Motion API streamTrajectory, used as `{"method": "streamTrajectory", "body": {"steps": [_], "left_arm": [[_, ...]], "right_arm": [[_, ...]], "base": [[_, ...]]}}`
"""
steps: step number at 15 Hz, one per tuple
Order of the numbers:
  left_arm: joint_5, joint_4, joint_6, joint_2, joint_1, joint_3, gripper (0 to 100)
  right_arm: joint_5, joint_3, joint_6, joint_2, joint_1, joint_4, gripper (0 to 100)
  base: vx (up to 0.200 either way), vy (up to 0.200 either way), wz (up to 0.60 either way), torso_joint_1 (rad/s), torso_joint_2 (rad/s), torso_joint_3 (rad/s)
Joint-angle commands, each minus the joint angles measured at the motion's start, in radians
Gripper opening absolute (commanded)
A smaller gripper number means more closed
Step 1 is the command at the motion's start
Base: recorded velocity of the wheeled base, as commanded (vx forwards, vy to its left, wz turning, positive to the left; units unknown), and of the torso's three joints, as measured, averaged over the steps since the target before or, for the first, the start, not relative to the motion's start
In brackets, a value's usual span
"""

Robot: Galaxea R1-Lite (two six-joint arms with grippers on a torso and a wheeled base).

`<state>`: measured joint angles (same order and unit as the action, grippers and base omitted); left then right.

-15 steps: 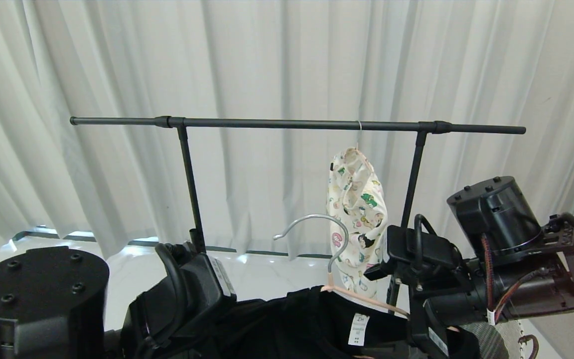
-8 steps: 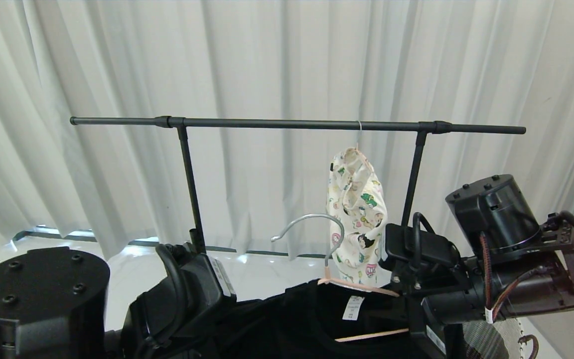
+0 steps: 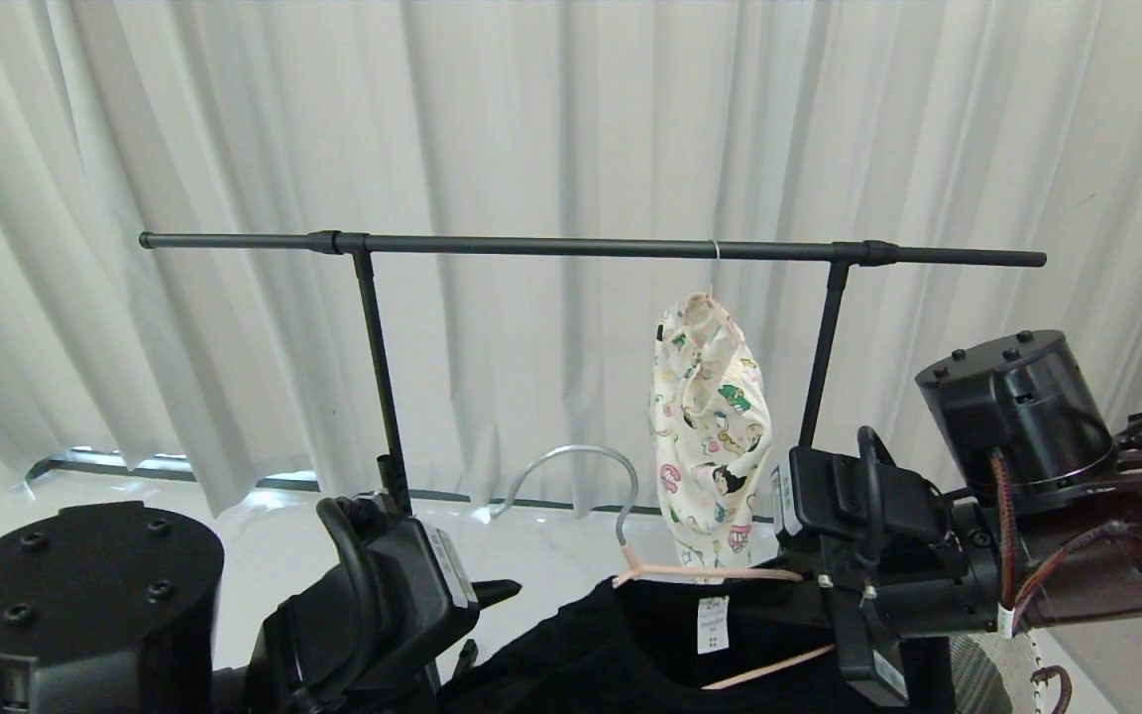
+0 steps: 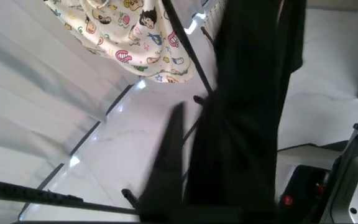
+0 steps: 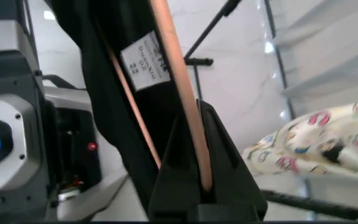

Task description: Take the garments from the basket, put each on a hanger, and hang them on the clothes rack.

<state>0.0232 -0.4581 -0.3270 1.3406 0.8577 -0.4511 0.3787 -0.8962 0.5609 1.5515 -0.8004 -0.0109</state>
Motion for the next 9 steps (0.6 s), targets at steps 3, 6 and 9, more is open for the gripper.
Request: {"method": "streamTrajectory", "body": {"steps": [3, 6, 9], "left_arm": [[-0.022, -0.001, 0.002, -0.032, -0.002, 0.035, 100], [-0.023, -0.001, 0.002, -0.113, -0.003, 0.114, 100], [-0.023, -0.001, 0.009, -0.14, -0.008, 0.126, 100]], "right_arm": [[0.032, 0.002, 0.149, -0.024, 0.083, 0.002, 0], [0.032, 0.003, 0.152, -0.041, 0.159, 0.002, 0], [0.031, 0.01, 0.149, -0.041, 0.247, 0.0, 0]], "base": [[0.0, 0.0, 0.0, 0.0, 0.0, 0.0], [0.0, 0.0, 0.0, 0.0, 0.0, 0.0], [0.0, 0.0, 0.0, 0.0, 0.0, 0.0]]}}
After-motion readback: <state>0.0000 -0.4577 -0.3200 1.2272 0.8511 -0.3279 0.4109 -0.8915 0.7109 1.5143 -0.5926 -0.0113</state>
